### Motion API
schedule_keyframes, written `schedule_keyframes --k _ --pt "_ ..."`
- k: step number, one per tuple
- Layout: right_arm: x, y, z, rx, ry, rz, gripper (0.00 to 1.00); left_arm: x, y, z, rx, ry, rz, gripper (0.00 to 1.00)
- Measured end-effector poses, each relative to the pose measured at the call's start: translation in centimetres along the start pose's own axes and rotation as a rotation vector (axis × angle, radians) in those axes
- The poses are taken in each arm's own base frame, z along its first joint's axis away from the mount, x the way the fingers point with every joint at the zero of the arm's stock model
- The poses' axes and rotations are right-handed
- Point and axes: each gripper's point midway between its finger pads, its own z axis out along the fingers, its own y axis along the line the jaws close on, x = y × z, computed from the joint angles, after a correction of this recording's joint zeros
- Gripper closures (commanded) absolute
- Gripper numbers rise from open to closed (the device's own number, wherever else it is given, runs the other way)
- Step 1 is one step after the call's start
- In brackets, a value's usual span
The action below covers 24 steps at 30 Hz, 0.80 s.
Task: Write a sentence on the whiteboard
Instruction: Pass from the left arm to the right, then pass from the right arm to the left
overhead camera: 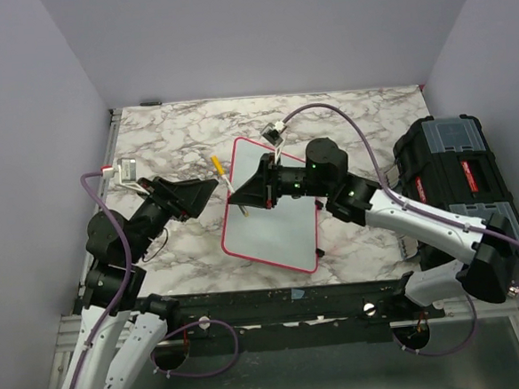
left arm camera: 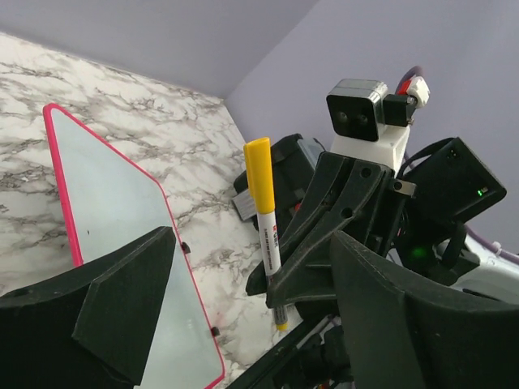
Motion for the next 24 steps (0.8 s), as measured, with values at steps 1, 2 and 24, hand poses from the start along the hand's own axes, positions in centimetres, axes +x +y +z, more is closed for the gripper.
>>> schedule_keyframes --k 1,2,24 --pt "0.0 -0.1 -0.4 0.017 0.003 -0.019 0.99 -0.1 -0.3 -0.1 0.002 0.013 0.018 0.22" --pt "0.0 -0.1 -0.9 0.035 0.006 -0.040 0.99 -0.2 -0.6 -0.3 0.003 0.025 0.033 0.22" --pt "2.5 -2.8 -5.6 0.214 0.136 -0.457 0.99 2.8 -1.7 0.9 -0.048 0.493 0.094 0.33"
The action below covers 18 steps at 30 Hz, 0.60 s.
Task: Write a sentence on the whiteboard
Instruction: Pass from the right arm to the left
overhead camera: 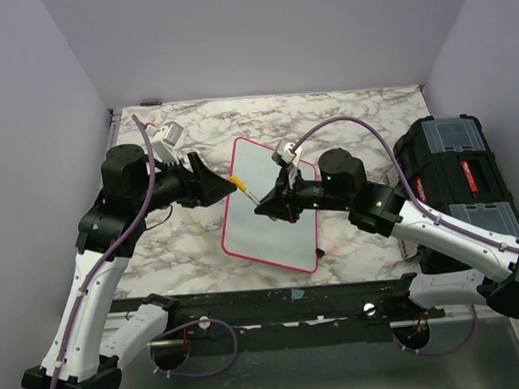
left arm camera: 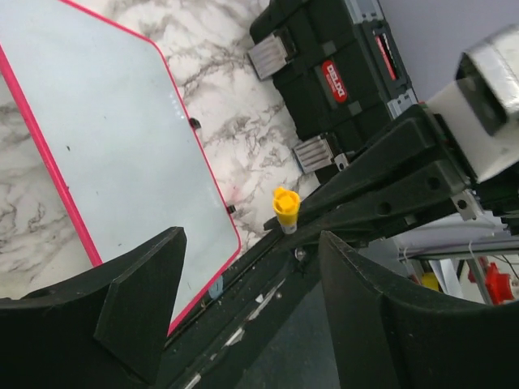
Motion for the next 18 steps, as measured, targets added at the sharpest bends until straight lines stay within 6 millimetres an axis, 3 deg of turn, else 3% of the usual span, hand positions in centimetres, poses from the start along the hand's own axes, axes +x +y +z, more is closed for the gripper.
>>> schedule_keyframes --k 6,18 --pt "0.1 0.5 -0.2 -0.013 0.007 -0.044 0.99 0.7 0.6 1.9 0.033 0.090 -0.046 0.42" --pt "1.4 0.6 0.2 -0.023 0.067 -0.096 0.99 1.6 -0.8 2.3 0.146 0.168 -0.067 0.64"
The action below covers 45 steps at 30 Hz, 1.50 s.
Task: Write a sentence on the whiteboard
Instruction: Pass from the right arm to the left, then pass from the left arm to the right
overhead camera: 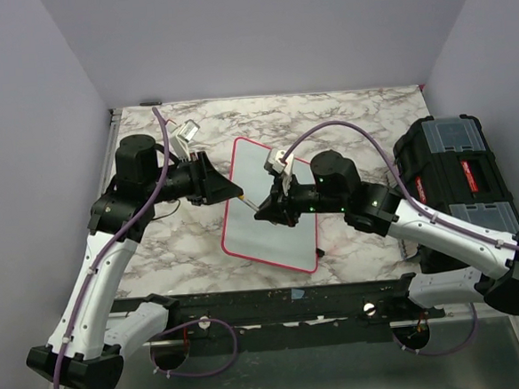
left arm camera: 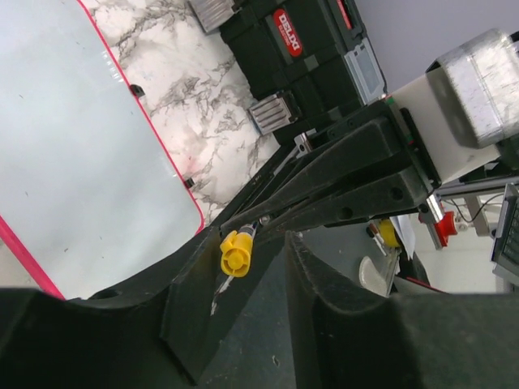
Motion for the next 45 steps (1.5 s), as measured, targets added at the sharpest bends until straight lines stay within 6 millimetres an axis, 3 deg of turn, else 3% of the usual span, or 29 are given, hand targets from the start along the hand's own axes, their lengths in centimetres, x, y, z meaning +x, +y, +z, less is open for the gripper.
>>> schedule_keyframes --k 4,10,13,14,16,17,19,28,31,39,45 --pt "-0.3 0.0 0.2 -0.002 0.001 -0.010 0.99 0.7 0.3 0.2 0.009 0.019 -0.012 0.68" --pt "-0.3 0.0 0.5 -0.006 0.007 -0.036 0.99 1.4 1.0 0.4 0.004 0.038 -0.033 1.00" --pt "-0.1 -0.1 0.5 -0.003 0.012 -0.039 0.98 1.5 1.0 0.4 0.004 0.037 -0.032 1.00" --pt "-0.2 -0.1 0.5 -0.002 0.012 -0.040 0.83 1.5 1.1 0.5 0.003 0.034 -0.033 1.00" --pt "-0.1 -0.2 0.5 0.005 0.013 -0.035 0.31 1.5 1.2 0.5 0.006 0.030 -0.036 1.00" --pt "-0.1 -0.2 0.6 0.015 0.012 -0.018 0.13 1.5 1.2 0.6 0.006 0.026 -0.036 1.00" --pt "-0.7 -0.7 0.6 0.050 -0.012 0.009 0.00 1.7 1.4 0.6 0.009 0.012 -0.047 1.00" --pt "-3.7 -1.9 -1.3 0.182 -0.235 0.218 0.00 0.9 -0.4 -0.1 0.093 -0.100 -0.046 1.00" --pt "-5.6 -1.4 -2.5 0.165 -0.336 0.278 0.00 0.2 -1.5 -0.5 0.132 -0.147 -0.025 1.00" --pt "-10.6 0.7 -5.7 0.055 -0.559 0.433 0.15 -0.6 -3.4 -1.0 0.270 -0.243 -0.022 1.00" --pt "-12.2 1.7 -6.8 -0.004 -0.618 0.476 0.21 -1.2 -5.2 -1.7 0.385 -0.300 -0.006 1.00"
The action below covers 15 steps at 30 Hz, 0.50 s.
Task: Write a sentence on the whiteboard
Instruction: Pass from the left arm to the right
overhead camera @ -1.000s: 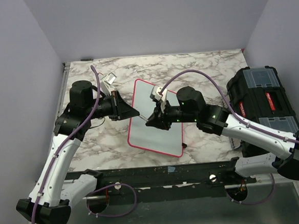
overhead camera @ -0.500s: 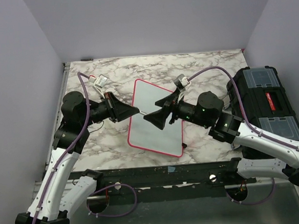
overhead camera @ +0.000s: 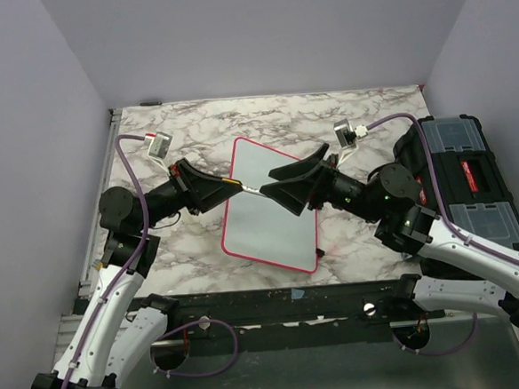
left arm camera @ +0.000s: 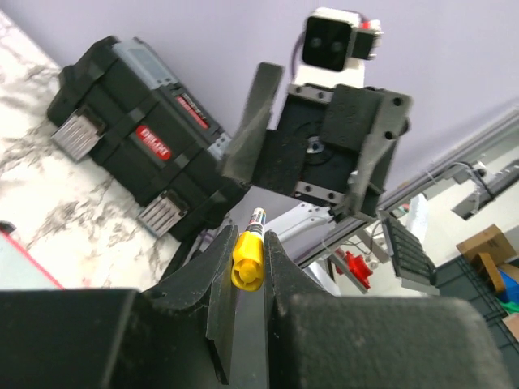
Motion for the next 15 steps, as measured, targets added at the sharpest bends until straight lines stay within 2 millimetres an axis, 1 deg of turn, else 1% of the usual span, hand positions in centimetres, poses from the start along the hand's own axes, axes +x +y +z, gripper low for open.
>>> schedule_keyframes --k 3,6,8,11,15 --pt "0.0 0.1 0.0 -0.008 0.005 0.006 0.22 -0.5 -1.5 0.0 0.060 -0.018 0.027 1.00" --pt "0.1 0.5 0.2 -0.027 0.020 0.021 0.26 -0.8 -2.9 -0.2 0.108 -0.030 0.060 1.00" --pt "0.2 0.8 0.4 -0.042 0.033 0.033 0.33 -0.9 -3.5 -0.3 0.131 -0.036 0.081 1.00" --pt "0.6 1.2 0.4 -0.062 0.055 0.058 0.47 -0.9 -4.1 -0.5 0.157 -0.045 0.106 1.00" --pt "1.0 1.9 0.5 -0.099 0.080 0.099 0.52 -1.0 -4.3 -0.5 0.181 -0.054 0.129 1.00"
